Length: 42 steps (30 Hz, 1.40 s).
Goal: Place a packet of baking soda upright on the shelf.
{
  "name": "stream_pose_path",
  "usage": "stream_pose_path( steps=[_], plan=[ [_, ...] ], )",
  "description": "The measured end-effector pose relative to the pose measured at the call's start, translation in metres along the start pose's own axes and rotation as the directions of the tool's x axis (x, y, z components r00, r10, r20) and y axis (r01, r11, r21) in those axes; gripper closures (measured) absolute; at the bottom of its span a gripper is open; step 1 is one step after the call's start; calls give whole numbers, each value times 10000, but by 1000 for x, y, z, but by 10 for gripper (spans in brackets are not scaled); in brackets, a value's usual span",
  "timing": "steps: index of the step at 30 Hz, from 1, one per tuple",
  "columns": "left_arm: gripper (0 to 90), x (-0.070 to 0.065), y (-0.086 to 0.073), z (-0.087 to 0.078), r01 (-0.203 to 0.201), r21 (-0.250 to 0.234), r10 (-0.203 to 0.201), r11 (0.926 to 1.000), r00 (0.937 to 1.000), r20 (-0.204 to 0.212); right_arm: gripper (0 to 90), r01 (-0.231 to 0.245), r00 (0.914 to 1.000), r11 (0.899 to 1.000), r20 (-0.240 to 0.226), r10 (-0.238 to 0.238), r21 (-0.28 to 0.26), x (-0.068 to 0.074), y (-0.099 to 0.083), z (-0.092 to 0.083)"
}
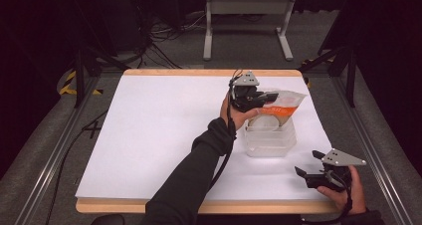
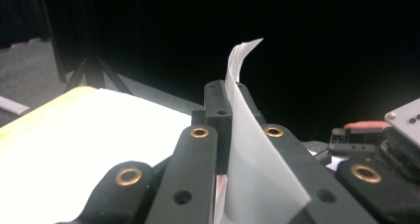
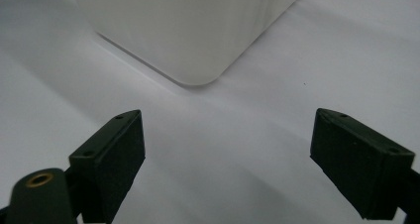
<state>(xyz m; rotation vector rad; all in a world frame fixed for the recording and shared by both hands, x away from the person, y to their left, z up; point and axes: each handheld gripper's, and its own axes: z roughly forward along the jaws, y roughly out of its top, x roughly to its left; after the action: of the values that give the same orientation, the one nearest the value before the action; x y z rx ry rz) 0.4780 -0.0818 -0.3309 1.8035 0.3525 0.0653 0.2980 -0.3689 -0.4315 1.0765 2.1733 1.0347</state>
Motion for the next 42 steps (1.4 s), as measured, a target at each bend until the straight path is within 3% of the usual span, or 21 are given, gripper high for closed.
stream_pose_path(
  steps=[16,42],
  plan=[
    [895,-2,-7,-4,-230,301,232,9993,9997,-61,143,-15,10000,10000,23,15,12,0,0,0],
    [890,3,-22,1,-46,661,42,9978,10000,66,142,-12,10000,10000,-3,12,75,0,0,2]
  ],
)
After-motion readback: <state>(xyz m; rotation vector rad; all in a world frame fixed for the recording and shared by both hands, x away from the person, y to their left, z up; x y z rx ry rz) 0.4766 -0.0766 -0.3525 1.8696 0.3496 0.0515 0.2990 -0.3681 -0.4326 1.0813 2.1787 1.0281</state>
